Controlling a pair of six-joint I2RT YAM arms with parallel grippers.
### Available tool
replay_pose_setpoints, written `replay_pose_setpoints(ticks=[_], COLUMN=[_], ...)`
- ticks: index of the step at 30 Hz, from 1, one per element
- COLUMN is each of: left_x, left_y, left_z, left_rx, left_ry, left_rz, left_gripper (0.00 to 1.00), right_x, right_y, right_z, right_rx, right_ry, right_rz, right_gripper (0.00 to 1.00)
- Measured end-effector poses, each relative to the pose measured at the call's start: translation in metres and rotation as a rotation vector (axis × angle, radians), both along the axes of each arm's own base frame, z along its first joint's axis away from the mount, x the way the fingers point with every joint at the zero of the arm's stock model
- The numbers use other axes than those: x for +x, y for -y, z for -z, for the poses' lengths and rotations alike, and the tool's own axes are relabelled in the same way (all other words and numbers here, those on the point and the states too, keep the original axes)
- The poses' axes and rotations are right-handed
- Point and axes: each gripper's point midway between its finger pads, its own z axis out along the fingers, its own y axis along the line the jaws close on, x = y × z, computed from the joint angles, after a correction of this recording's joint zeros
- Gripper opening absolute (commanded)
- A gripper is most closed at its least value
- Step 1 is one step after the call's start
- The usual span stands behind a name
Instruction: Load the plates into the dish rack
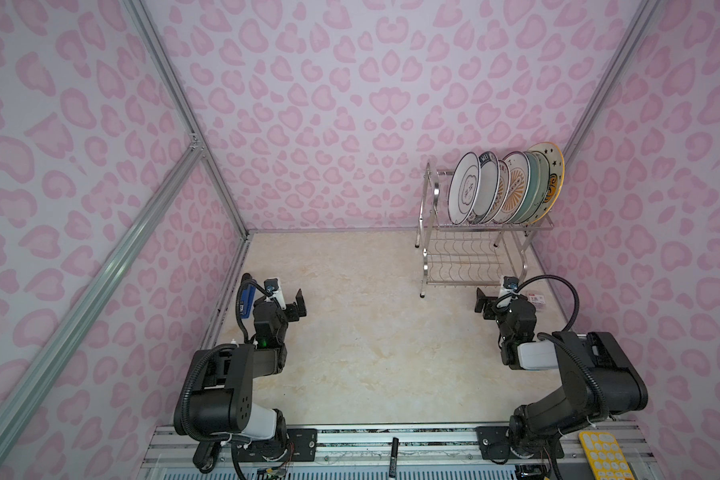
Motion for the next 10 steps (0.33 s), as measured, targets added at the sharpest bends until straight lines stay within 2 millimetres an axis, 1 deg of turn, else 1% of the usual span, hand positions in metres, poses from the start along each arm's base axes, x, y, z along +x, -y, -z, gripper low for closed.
replay_pose_setpoints(ticks=[10], left_x=[0.0014], left_y=[-0.0001], left_z=[-0.0005], left_rx=[0.000], left_ry=[0.000], left_rz=[0.000], left_gripper=[0.97], right_x=[0.0001], right_y=[-0.0012], right_z=[0.0000], right_rx=[0.000], right_ry=[0.000], right_rz=[-0.007], right_gripper=[0.99])
